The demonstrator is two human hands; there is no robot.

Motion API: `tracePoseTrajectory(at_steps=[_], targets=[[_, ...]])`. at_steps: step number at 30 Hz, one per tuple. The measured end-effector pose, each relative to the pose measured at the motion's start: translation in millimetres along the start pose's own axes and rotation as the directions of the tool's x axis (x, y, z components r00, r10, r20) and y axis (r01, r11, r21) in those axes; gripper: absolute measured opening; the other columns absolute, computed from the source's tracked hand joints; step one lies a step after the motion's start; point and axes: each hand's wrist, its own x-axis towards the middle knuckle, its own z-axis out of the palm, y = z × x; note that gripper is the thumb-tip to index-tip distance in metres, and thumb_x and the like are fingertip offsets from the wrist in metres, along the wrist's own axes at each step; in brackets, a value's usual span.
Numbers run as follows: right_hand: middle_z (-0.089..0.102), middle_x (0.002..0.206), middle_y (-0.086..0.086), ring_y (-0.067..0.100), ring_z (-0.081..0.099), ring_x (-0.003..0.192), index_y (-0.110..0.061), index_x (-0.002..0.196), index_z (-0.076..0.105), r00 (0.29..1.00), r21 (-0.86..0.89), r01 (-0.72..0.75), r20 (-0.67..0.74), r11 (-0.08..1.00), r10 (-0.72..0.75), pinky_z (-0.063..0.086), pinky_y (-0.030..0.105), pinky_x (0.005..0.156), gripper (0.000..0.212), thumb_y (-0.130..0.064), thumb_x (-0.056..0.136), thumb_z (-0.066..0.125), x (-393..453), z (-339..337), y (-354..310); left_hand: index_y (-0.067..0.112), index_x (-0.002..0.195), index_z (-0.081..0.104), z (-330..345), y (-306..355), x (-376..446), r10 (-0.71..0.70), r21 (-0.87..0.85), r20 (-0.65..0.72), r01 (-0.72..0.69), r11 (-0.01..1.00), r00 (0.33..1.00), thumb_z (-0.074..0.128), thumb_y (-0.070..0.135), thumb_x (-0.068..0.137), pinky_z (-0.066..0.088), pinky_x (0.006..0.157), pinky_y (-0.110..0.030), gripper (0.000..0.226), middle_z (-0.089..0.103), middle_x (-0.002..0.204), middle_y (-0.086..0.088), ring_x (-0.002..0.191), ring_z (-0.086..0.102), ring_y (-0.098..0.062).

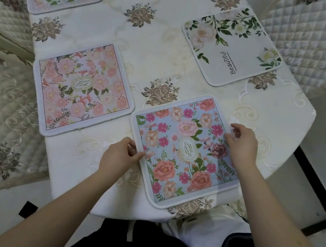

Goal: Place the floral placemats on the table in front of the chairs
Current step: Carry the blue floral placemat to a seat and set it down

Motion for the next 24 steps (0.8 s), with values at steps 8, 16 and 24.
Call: tracePoseTrajectory(at_steps=[8, 16, 24], targets=[[0.057, 0.136, 0.012, 0.030, 0.049, 0.126, -0.009, 0.135, 0.055, 0.905, -0.174, 0.425, 0.093, 0.888, -0.415, 0.037, 0.047, 0.109, 0.040, -0.022, 0.099, 0.043, -12.3, 56.5, -57.6, 0.007, 0.124, 0.058, 25.4, 15.4, 41.0, 0.549, 0.303, -0.223, -0.479, 0.824, 0.805, 0.057, 0.021, 0.095, 0.043, 0.098, -0.042, 0.032, 0.062, 0.123, -0.012, 0.116, 0.057, -0.032], [0.017, 0.163, -0.003, 0.012, 0.009, 0.150, -0.018, 0.155, 0.023, 0.779, -0.309, 0.611, 0.400, 0.729, -0.484, 0.002, 0.033, 0.122, 0.063, -0.040, 0.098, 0.009, 0.3, 108.5, -77.6, 0.015, 0.155, 0.028, 51.3, 27.9, 82.7, 0.603, 0.393, -0.054, -0.538, 0.746, 0.796, 0.028, 0.036, 0.104, 0.017, 0.121, -0.040, 0.055, 0.026, 0.161, -0.003, 0.150, 0.020, -0.017], [-0.003, 0.164, -0.003, 0.012, -0.006, 0.150, -0.021, 0.157, 0.001, 0.851, -0.453, 0.520, 0.348, 0.724, -0.394, -0.001, 0.038, 0.123, 0.064, -0.051, 0.102, 0.014, 28.8, 82.8, -44.8, 0.019, 0.158, 0.009, 44.4, 8.5, 86.4, 0.564, 0.441, 0.007, -0.508, 0.740, 0.826, 0.018, 0.050, 0.101, 0.004, 0.123, -0.034, 0.065, 0.005, 0.165, 0.002, 0.152, 0.002, -0.012]])
